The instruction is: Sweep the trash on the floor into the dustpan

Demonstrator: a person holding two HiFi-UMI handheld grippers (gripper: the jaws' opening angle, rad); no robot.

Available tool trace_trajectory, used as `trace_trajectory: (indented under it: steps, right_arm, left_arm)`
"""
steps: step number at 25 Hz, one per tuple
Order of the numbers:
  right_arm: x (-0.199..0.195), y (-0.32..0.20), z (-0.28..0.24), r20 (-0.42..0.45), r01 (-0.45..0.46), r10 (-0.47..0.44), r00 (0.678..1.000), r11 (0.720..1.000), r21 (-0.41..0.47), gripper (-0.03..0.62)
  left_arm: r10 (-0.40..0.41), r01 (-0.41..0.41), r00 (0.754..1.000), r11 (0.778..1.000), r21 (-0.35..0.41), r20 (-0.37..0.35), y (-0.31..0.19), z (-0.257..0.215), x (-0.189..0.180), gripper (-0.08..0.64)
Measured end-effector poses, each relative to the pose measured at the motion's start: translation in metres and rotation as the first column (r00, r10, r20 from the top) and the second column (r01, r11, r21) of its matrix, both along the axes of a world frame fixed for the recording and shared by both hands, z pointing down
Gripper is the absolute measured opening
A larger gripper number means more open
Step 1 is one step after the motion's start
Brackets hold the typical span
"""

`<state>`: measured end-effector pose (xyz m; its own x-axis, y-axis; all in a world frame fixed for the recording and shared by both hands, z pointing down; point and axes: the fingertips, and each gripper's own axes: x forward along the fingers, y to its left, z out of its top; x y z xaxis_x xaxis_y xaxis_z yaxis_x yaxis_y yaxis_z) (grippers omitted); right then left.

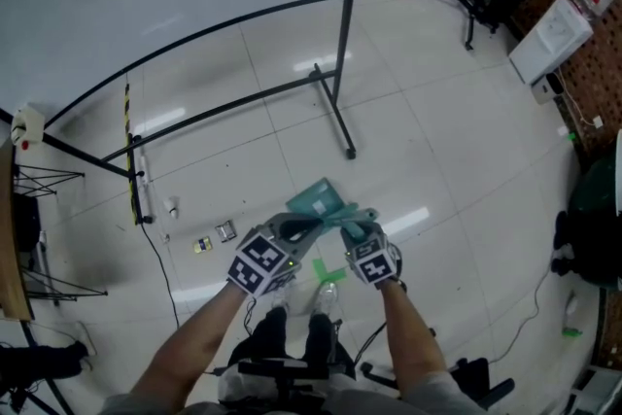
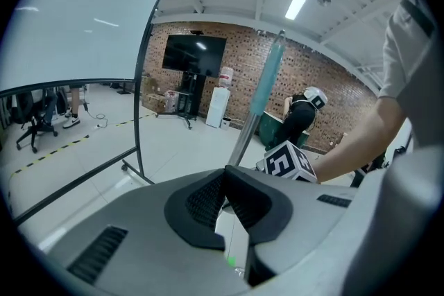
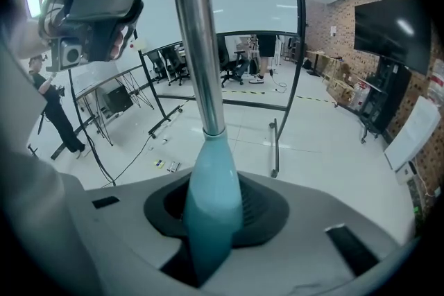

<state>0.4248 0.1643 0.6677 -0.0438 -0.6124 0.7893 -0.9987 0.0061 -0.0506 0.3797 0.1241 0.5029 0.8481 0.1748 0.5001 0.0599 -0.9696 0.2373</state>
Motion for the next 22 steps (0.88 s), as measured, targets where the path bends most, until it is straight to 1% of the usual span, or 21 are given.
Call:
trace_trajectory:
  steps: [2,4,5,6,8,11,16,19,22]
  right_arm:
    - [0.000,0.001,0.001,0.005,0.000,0.000,1.000,1.000,-0.003,0.098]
    - [-0.001,0.001,0.001,0.012,-0.001,0.001,1.000,1.000,-0.005,0.100]
    - [-0.001,0.001,0.001,0.014,-0.002,0.002,1.000,1.000,-0.007,0.100]
    - [-0.001,0.002,0.002,0.016,-0.004,0.004,1.000,1.000,-0.010,0.100]
    - [0.001,0.005,0.006,0.013,-0.010,0.010,1.000,1.000,-0.019,0.100]
    - [0.004,0.007,0.005,0.017,-0.012,0.012,1.000,1.000,-0.013,0.100]
    - [0.006,0.010,-0.002,0.024,0.011,-0.011,1.000,1.000,0.009,0.100]
    - [0.005,0.014,0.001,0.026,0.012,-0.012,1.000,1.000,0.011,0.100]
    - [0.005,0.016,-0.001,0.022,0.016,-0.017,1.000,1.000,0.018,0.100]
  left_arm:
    - [-0.001,0.002,1.000,1.000,0.009,-0.023,-0.001,-0.006,0.009,0.008]
    - [0.023,-0.023,0.999,1.000,0.013,-0.037,0.003,-0.012,0.019,0.008]
    - [0.048,-0.048,0.998,0.999,0.012,-0.039,0.008,-0.014,0.025,0.025]
    - [0.074,-0.073,0.997,0.997,0.015,-0.037,0.013,-0.015,0.030,0.074]
    - [0.111,-0.109,0.993,0.993,0.038,-0.036,0.023,-0.015,0.040,0.121]
    - [0.135,-0.132,0.990,0.989,0.066,-0.041,0.031,-0.014,0.050,0.132]
    - [0.185,-0.181,0.982,0.981,0.072,-0.046,0.048,-0.017,0.058,0.133]
    - [0.195,-0.191,0.979,0.979,0.068,-0.065,0.058,-0.021,0.064,0.133]
    - [0.197,-0.192,0.977,0.979,0.074,-0.082,0.066,-0.026,0.078,0.133]
